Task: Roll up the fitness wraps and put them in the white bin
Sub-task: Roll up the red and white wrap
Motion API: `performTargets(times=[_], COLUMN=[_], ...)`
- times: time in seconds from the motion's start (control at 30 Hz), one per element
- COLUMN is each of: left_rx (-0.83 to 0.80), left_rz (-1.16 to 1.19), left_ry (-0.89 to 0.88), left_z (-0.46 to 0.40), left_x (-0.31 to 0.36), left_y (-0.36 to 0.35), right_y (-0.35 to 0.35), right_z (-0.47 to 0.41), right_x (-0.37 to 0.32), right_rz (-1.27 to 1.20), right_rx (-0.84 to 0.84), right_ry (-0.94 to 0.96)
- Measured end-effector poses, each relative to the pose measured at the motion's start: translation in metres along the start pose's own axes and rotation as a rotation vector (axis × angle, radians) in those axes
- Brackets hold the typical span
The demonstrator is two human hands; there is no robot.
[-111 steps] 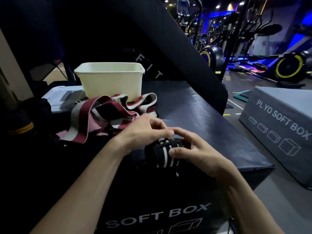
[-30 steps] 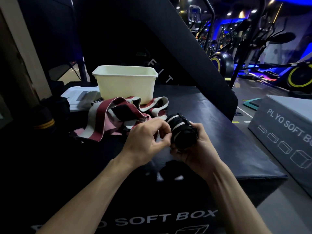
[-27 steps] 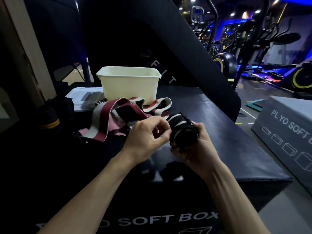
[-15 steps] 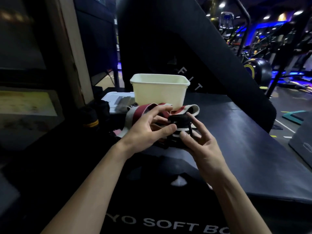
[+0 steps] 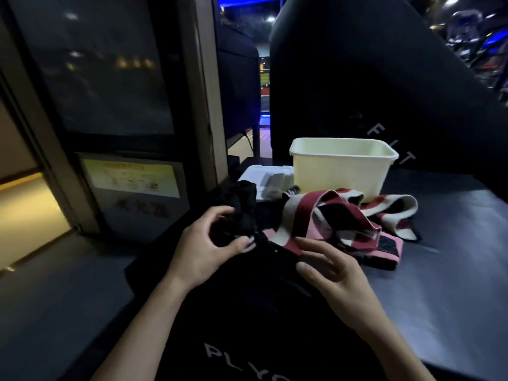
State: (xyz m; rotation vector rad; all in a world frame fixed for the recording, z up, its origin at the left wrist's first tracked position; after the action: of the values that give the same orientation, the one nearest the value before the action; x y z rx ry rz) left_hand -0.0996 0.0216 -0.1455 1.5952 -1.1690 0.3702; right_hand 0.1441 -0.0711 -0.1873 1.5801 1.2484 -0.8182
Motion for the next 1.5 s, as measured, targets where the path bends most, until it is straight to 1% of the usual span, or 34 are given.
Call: performTargets(times=[0.07,0.13,0.2,0.27,0.33,0.43,0.47,0.5,0.53,0.57,0.6,0.63,0.67,0.7,0.73,0.77,0.8,0.87,0.97,1.0,1.03,1.1,1.17,1.23,1.33,1.43,1.47,1.5], left_rx=[0.097,0.143,0.181,0.22,0.224,0.136,0.139,0.189,0.262,0.327,0.316,0.195,-0.004,-0.228,-0.404,-0.497,-0.511,-0.446,-0.347,-0.294,-0.227,-0.092,0.031,0.127,0.209,0.235,0.24,0.233], left_rz=[-0.119,-0.211,-0.237,-0.256,-0.271,-0.336,-0.357,-0.371,-0.386,-0.402,-0.409,-0.388,-0.36,-0.362,-0.411,-0.494,-0.574,-0.639,-0.71,-0.638,-0.508,-0.168,0.149,0.384,0.579,0.663,0.724,0.792], left_ry=[0.102,0.166,0.202,0.197,0.212,0.286,0.295,0.261,0.172,0.025,-0.142,-0.283,-0.36,-0.39,-0.389,-0.371,-0.348,-0.319,-0.343,-0.326,-0.278,-0.17,-0.124,-0.114,-0.127,-0.168,-0.196,-0.227], left_z=[-0.004,-0.008,-0.012,-0.017,-0.022,-0.025,-0.024,-0.022,-0.021,-0.021,-0.023,-0.028,-0.034,-0.037,-0.04,-0.042,-0.045,-0.049,-0.048,-0.05,-0.056,-0.067,-0.077,-0.084,-0.097,-0.102,-0.1,-0.098], left_x=[-0.023,-0.038,-0.045,-0.046,-0.046,-0.046,-0.043,-0.035,-0.022,-0.005,0.012,0.025,0.034,0.037,0.036,0.031,0.024,0.017,0.019,0.021,0.023,0.031,0.051,0.077,0.104,0.121,0.131,0.141], left_y=[0.021,0.026,0.022,0.017,0.013,0.016,0.02,0.024,0.027,0.026,0.017,0.001,-0.022,-0.047,-0.069,-0.087,-0.098,-0.104,-0.105,-0.102,-0.095,-0.077,-0.057,-0.038,-0.013,0.006,0.01,0.013], right_y=[0.003,0.0,-0.003,-0.003,0.001,0.013,0.018,0.025,0.034,0.043,0.052,0.06,0.067,0.074,0.081,0.088,0.094,0.104,0.111,0.114,0.117,0.122,0.129,0.137,0.15,0.162,0.163,0.161], right_z=[-0.003,-0.005,-0.008,-0.01,-0.012,-0.016,-0.017,-0.019,-0.021,-0.023,-0.025,-0.027,-0.029,-0.031,-0.033,-0.034,-0.035,-0.04,-0.047,-0.049,-0.051,-0.053,-0.054,-0.054,-0.052,-0.046,-0.043,-0.041], right_x=[0.008,0.011,0.011,0.011,0.007,-0.001,-0.004,-0.007,-0.009,-0.011,-0.013,-0.014,-0.015,-0.015,-0.014,-0.012,-0.008,-0.001,0.006,0.005,0.003,-0.004,-0.015,-0.025,-0.035,-0.044,-0.047,-0.047], right_rz=[0.078,0.169,0.241,0.261,0.273,0.338,0.365,0.384,0.395,0.408,0.432,0.47,0.518,0.576,0.642,0.7,0.727,0.661,0.591,0.592,0.579,0.52,0.462,0.415,0.362,0.282,0.23,0.189], right_rx=[0.021,0.006,0.004,0.004,-0.011,-0.037,-0.032,-0.016,0.017,0.063,0.117,0.171,0.219,0.265,0.306,0.34,0.361,0.358,0.332,0.353,0.384,0.435,0.485,0.517,0.533,0.513,0.449,0.348], right_ry=[-0.045,-0.058,-0.061,-0.081,-0.091,-0.085,-0.08,-0.077,-0.075,-0.066,-0.053,-0.046,-0.042,-0.043,-0.053,-0.074,-0.105,-0.19,-0.273,-0.276,-0.273,-0.234,-0.204,-0.192,-0.176,-0.142,-0.134,-0.142])
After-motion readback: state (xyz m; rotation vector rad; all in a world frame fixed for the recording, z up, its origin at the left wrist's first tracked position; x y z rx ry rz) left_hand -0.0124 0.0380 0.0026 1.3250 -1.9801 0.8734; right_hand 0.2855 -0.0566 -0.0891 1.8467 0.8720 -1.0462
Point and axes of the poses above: each hand's wrist, its own z-axis away from the middle knuckle, its own y-axis out of the back of the hand, x = y × z, the point moved 5 cm from there along -z, towards the middle knuckle, and after that the axes turned 7 degrees about -x, right-handed, at the moved point
